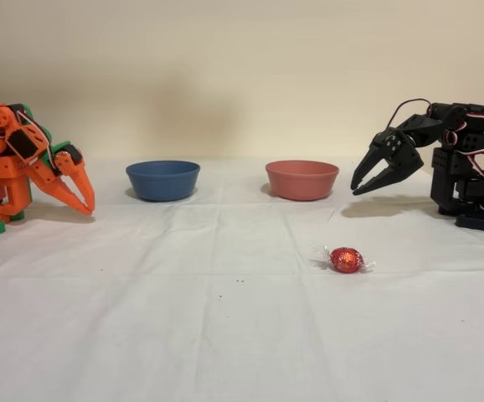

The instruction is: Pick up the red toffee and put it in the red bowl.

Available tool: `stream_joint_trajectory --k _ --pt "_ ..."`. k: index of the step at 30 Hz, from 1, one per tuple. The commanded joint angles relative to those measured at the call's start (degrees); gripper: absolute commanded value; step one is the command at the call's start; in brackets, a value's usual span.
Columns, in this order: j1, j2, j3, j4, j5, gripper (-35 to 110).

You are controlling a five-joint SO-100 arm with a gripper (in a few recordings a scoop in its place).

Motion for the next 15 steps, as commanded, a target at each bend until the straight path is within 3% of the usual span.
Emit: stream_joint_trajectory --k 1,12,15 --pt "0.1 0.6 1.2 0.8 0.5 1" --pt "0.1 0.6 1.2 0.8 0.2 1" --pt "-0.1 0.6 1.2 0.7 -4.0 3"
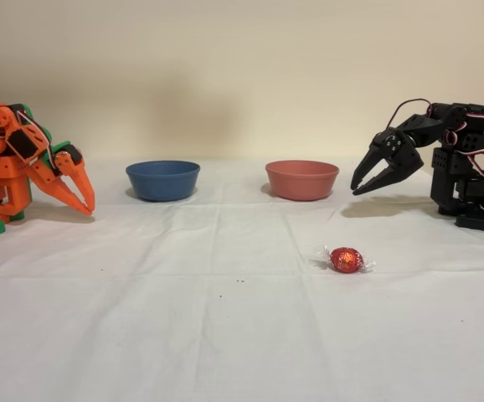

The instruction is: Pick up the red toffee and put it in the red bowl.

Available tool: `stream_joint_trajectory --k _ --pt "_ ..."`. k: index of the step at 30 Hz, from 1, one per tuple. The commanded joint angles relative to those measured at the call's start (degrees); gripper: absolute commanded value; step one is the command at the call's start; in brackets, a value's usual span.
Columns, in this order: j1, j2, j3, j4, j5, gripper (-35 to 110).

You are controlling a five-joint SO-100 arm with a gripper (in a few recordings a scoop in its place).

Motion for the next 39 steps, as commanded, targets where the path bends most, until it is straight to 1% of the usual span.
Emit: stream_joint_trajectory --k 1,3,4,5,6,19,24,33,39 --pt "-0.1 0.6 1.2 0.7 -5.4 3" --pt "-0.1 0.6 1.2 0.8 -10.7 1" --pt "0.0 0.6 1.2 1.1 -16.1 1" --pt "0.0 0.6 1.2 1.9 -25.9 1" --pt "0.0 0.6 1.2 2.2 -28.8 1" --pt "-0.1 0.6 -4.7 -3.9 -21.4 0" --pt "-3.8 0.0 -13.4 -1.0 -21.5 0" --pt "-5.1 -23.0 -36.8 -0.9 -15.4 1" --pt "-8.6 -36.2 -51.1 3.3 -9.7 4"
